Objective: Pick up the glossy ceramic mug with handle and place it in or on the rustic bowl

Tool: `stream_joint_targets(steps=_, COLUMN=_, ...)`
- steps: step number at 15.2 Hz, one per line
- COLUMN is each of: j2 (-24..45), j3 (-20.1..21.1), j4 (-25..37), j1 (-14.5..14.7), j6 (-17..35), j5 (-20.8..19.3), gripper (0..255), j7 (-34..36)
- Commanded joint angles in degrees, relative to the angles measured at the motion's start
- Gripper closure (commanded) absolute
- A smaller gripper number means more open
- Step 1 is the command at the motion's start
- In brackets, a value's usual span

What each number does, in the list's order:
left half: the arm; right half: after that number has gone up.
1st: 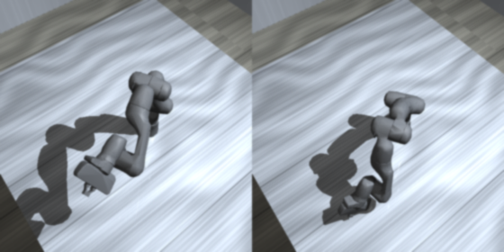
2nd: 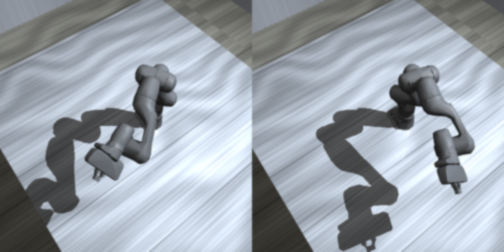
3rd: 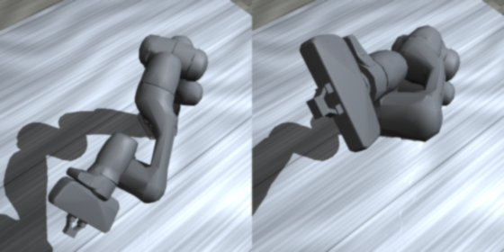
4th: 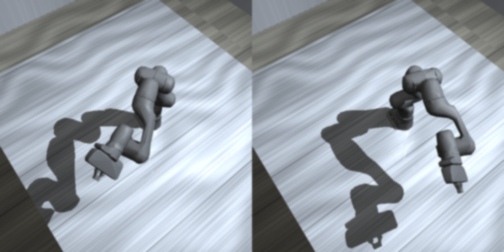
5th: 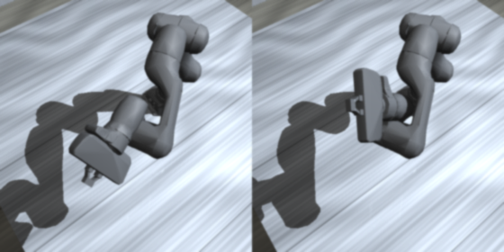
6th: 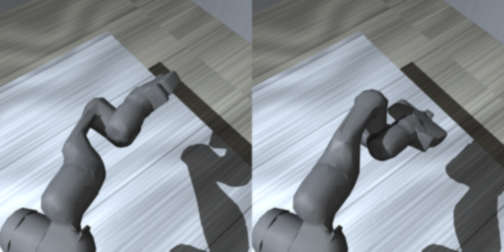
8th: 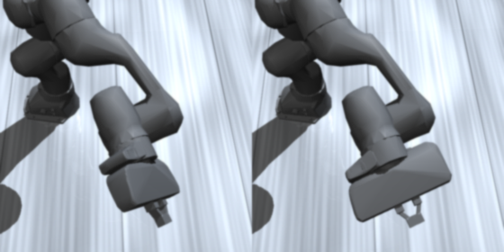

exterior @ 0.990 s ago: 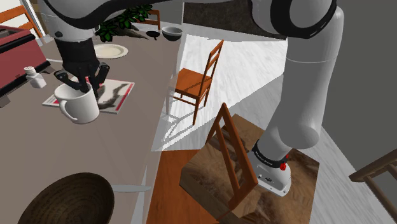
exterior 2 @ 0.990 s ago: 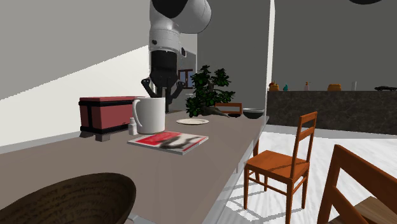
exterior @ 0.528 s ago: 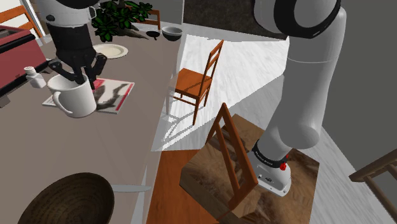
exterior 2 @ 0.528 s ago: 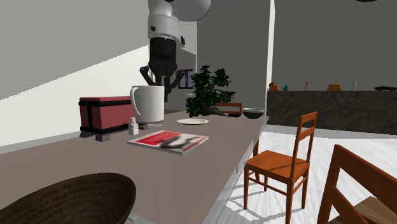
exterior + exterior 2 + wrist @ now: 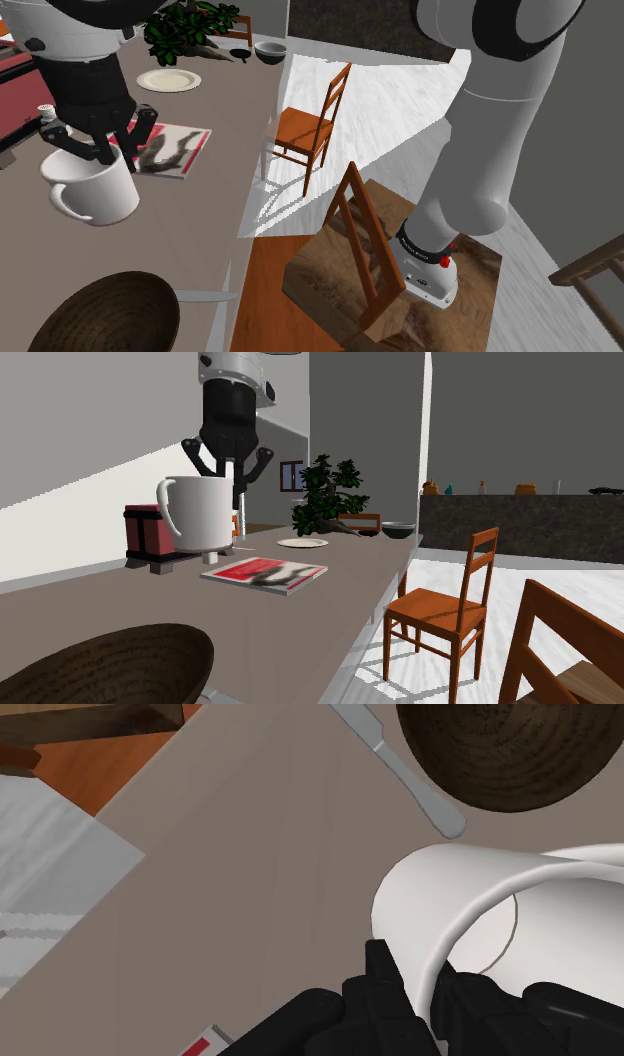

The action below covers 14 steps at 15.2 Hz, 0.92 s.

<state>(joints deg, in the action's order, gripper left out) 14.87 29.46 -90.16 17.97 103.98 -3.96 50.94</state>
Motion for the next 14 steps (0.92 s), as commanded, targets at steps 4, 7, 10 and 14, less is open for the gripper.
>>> stream_joint_targets(steps=4, j2=-2.1, j3=2.3, j4=-2.0, j1=3.4, j6=0.3, j5=0.4, gripper=255, j7=5.9)
stream_joint_targets(steps=7, j2=-2.3, j3=3.7, j4=-2.1, j1=5.8, j6=0.2, j5=0.2, gripper=255, j7=9.6)
stream_joint_targets(steps=10, j2=-2.1, j3=5.1, j4=-1.5, j1=8.3, j6=-0.1, j5=-0.3, gripper=255, j7=13.5)
stream_joint_targets(steps=14, j2=-1.3, j3=6.2, j4=-1.2, j1=10.7, j6=0.2, j5=-1.0, gripper=255, j7=17.2)
